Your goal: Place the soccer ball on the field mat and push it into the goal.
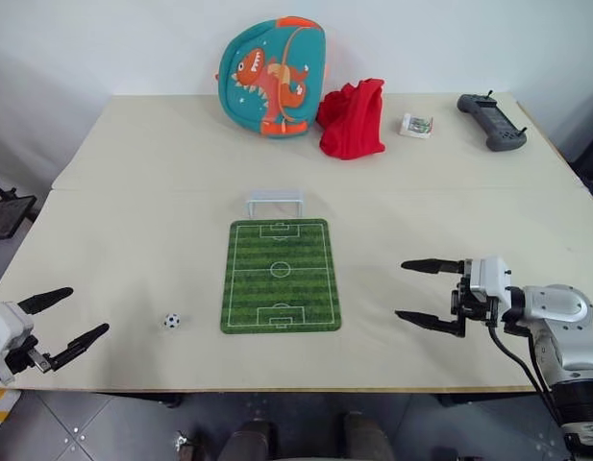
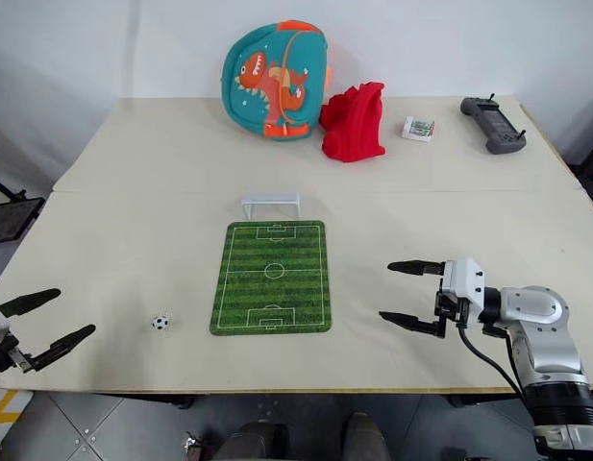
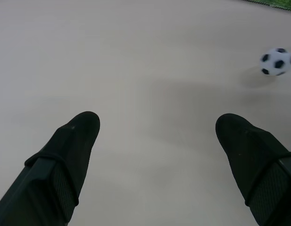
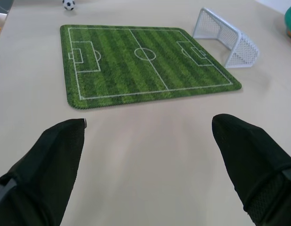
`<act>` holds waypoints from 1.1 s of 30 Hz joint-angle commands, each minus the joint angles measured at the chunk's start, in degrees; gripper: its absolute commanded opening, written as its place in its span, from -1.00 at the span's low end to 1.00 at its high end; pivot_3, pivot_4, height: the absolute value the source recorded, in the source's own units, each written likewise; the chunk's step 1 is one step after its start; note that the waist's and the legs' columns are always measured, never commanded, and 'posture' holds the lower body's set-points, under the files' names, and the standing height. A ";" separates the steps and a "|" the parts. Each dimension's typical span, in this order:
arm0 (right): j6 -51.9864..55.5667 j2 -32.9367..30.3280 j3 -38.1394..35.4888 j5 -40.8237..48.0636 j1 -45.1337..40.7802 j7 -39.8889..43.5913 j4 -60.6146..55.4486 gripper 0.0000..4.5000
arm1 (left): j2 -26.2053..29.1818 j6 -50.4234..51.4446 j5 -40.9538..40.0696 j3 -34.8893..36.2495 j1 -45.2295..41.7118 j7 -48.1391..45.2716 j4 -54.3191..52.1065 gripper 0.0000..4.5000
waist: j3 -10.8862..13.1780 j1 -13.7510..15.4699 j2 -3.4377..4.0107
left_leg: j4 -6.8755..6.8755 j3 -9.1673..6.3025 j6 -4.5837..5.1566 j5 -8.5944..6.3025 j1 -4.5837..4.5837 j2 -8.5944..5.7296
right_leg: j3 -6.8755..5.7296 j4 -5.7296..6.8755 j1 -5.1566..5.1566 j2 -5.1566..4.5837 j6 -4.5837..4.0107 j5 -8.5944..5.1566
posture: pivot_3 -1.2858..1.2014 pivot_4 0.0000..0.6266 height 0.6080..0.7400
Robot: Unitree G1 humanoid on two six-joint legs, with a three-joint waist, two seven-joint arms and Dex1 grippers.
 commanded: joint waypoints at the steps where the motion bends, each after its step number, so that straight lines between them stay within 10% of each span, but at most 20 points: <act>1: -0.25 0.13 0.41 1.26 -1.31 2.80 -0.28 1.00 | 0.28 0.61 -1.80 1.35 0.69 -0.95 -0.85 0.99 | 0.00 0.00 0.00 | 0.00 0.00 0.00 0.00 0.01 0.01 | 0.00 0.01 0.00 0.00 0.00 0.00 | 0.03 -0.52 1.00; 16: 7.66 11.01 -0.51 17.11 2.28 3.14 -18.63 1.00 | 1.08 2.33 -4.69 -1.16 -0.86 -10.31 3.14 0.99 | -0.01 0.34 -0.03 | 0.05 0.02 0.03 -0.09 0.04 0.08 | -0.05 0.01 0.04 -0.01 -0.02 0.02 | 0.03 -0.52 1.00; 33: 5.20 11.80 -0.69 13.20 3.07 1.98 -14.98 1.00 | -12.19 22.68 0.46 -20.53 -30.39 12.58 -2.57 0.99 | -0.02 0.33 -0.05 | 0.24 0.06 -0.04 -0.06 0.08 0.06 | -0.20 0.52 -0.08 0.22 0.00 0.07 | 0.03 -0.52 1.00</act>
